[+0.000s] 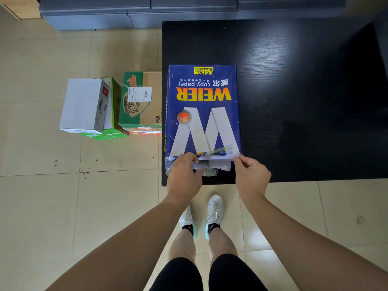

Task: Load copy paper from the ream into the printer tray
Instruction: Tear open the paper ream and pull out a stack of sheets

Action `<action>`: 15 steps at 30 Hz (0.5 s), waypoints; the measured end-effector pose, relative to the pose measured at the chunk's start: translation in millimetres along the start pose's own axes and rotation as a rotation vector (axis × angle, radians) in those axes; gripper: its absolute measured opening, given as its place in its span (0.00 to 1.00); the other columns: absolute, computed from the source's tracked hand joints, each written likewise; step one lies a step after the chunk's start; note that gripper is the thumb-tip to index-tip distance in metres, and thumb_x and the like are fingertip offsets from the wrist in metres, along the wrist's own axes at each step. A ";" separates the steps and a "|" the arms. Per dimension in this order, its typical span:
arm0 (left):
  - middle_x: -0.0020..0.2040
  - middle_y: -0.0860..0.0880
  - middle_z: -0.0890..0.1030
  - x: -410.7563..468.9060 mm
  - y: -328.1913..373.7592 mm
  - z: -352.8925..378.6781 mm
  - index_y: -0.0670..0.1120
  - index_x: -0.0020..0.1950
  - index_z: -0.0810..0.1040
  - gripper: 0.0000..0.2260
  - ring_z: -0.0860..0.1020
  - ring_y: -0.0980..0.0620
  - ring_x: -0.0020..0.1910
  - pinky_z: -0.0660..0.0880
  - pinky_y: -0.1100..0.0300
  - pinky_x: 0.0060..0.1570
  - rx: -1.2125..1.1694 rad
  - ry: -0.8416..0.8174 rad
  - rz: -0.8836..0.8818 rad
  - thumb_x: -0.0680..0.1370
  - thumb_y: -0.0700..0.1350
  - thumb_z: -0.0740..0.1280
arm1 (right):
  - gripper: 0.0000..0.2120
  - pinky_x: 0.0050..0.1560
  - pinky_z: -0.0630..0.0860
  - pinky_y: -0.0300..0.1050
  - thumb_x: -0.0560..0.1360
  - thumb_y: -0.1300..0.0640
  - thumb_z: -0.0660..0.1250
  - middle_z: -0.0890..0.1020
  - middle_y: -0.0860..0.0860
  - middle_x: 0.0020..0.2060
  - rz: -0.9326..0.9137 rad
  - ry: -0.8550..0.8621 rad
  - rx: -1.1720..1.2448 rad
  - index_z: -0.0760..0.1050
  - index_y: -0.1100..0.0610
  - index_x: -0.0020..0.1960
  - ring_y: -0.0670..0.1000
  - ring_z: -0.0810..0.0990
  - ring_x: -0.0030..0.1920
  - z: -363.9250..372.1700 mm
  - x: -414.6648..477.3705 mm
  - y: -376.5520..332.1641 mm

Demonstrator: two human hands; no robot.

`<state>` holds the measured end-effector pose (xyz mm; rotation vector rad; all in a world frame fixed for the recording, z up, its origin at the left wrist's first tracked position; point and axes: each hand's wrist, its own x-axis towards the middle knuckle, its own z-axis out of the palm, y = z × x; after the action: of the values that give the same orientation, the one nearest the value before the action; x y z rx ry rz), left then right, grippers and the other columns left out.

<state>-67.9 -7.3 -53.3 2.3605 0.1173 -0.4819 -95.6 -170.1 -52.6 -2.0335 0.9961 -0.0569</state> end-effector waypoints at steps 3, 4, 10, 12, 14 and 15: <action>0.50 0.51 0.80 6.6 2.0 -7.3 0.48 0.53 0.76 0.07 0.78 0.49 0.48 0.75 0.54 0.44 0.077 0.012 0.070 0.77 0.47 0.69 | 0.08 0.36 0.67 0.21 0.76 0.56 0.69 0.83 0.49 0.32 0.010 0.016 -0.017 0.86 0.58 0.45 0.53 0.82 0.38 0.5 0.2 -3.4; 0.50 0.51 0.80 10.1 2.9 -9.9 0.47 0.53 0.76 0.07 0.78 0.49 0.48 0.75 0.54 0.44 0.092 0.023 0.090 0.78 0.48 0.68 | 0.08 0.35 0.67 0.21 0.76 0.56 0.69 0.83 0.50 0.33 0.013 0.023 -0.018 0.86 0.59 0.45 0.53 0.82 0.38 0.8 0.1 -4.1; 0.50 0.49 0.81 29.3 10.1 -17.2 0.47 0.53 0.80 0.07 0.79 0.47 0.47 0.78 0.51 0.45 0.207 0.013 0.143 0.80 0.48 0.66 | 0.08 0.34 0.67 0.19 0.76 0.57 0.69 0.81 0.47 0.31 0.041 0.042 0.012 0.86 0.59 0.47 0.41 0.76 0.31 2.9 -5.3 -8.5; 0.51 0.48 0.81 32.4 10.1 -17.8 0.47 0.53 0.82 0.09 0.80 0.47 0.48 0.79 0.50 0.47 0.254 -0.016 0.164 0.81 0.48 0.65 | 0.08 0.32 0.68 0.22 0.76 0.57 0.69 0.79 0.44 0.31 0.051 0.046 0.028 0.85 0.59 0.47 0.40 0.76 0.31 3.6 -6.7 -9.2; 0.50 0.48 0.80 34.9 9.9 -18.6 0.46 0.52 0.82 0.09 0.80 0.47 0.47 0.79 0.50 0.47 0.286 -0.042 0.177 0.81 0.48 0.64 | 0.08 0.36 0.67 0.25 0.75 0.55 0.70 0.79 0.43 0.32 0.072 0.051 0.042 0.85 0.59 0.49 0.41 0.76 0.34 4.5 -7.4 -10.0; 0.50 0.48 0.80 36.0 10.2 -18.9 0.46 0.52 0.82 0.09 0.80 0.47 0.47 0.79 0.51 0.46 0.291 -0.049 0.174 0.81 0.48 0.64 | 0.09 0.36 0.67 0.26 0.75 0.54 0.70 0.80 0.44 0.34 0.082 0.057 0.047 0.84 0.58 0.50 0.41 0.77 0.36 5.2 -7.2 -9.9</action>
<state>-26.5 -4.0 -47.5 2.6104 -0.1927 -0.4987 -92.3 -158.6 -46.7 -1.9559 1.1028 -0.0936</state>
